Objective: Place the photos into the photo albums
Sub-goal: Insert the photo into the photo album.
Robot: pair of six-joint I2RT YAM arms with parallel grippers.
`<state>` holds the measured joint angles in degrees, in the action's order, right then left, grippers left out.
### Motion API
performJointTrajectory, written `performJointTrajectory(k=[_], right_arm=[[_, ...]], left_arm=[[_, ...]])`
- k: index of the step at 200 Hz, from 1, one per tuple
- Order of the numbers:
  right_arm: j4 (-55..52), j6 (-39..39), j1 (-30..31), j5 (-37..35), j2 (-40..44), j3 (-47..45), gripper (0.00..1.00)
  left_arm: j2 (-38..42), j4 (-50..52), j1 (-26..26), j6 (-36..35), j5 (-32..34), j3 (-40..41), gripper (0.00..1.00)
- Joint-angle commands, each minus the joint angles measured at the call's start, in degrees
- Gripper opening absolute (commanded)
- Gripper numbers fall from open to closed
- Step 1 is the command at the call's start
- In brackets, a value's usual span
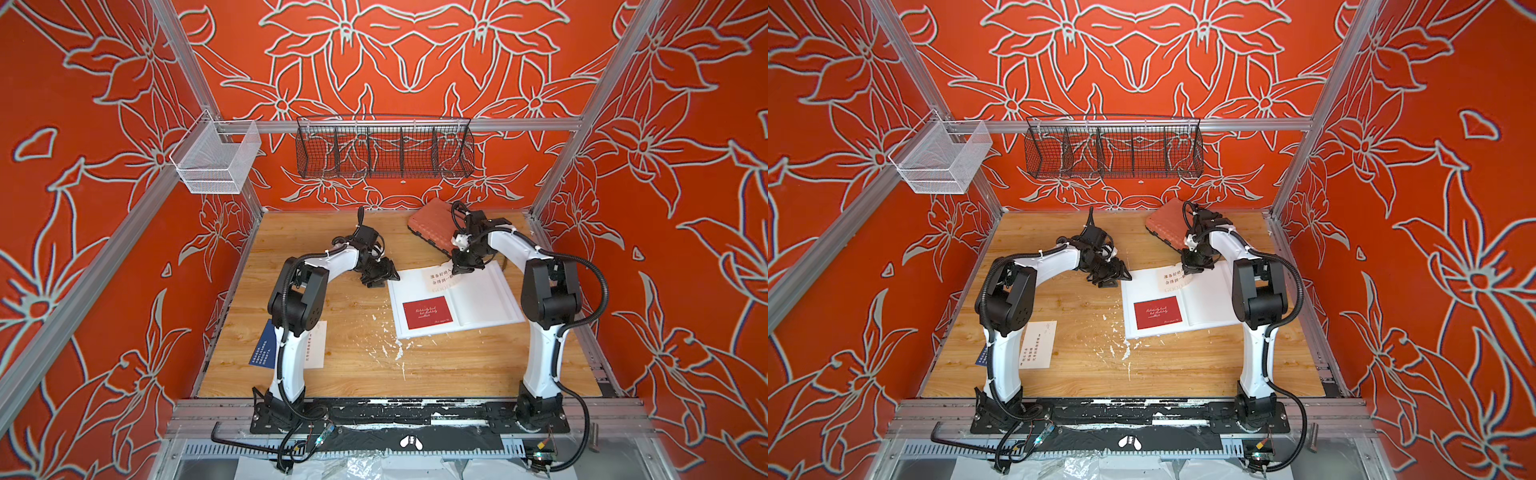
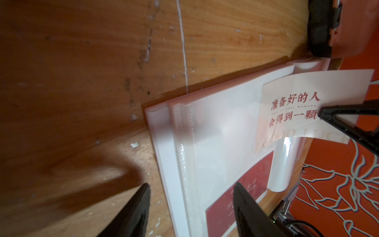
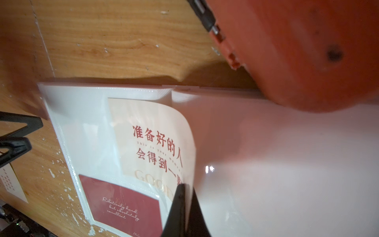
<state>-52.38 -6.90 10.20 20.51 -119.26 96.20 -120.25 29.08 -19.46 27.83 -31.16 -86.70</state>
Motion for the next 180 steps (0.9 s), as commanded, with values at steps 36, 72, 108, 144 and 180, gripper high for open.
performJointTrajectory(k=[36, 72, 108, 144, 180], right_arm=[[0.91, -1.17, 0.44, 1.54, -1.23, -1.41, 0.02], [-0.81, -0.83, 0.36, -2.51, 0.13, -0.73, 0.31], [1.13, -1.53, 0.58, -6.77, 2.20, -2.40, 0.53], [0.96, -2.05, 1.44, -7.39, 1.45, -1.68, 0.56], [-0.08, -2.92, 3.17, -9.22, -0.01, -0.25, 0.56]], left_arm=[[-0.19, 1.77, -0.05, -1.66, -0.45, -0.93, 0.63], [0.49, 1.42, 0.04, -1.82, -0.40, -0.15, 0.63], [1.06, 0.57, 0.13, -1.56, -0.48, 0.88, 0.63], [1.57, -0.08, 0.22, -1.27, -0.50, 1.71, 0.63], [1.67, -0.25, 0.33, -1.40, -0.49, 2.01, 0.63]])
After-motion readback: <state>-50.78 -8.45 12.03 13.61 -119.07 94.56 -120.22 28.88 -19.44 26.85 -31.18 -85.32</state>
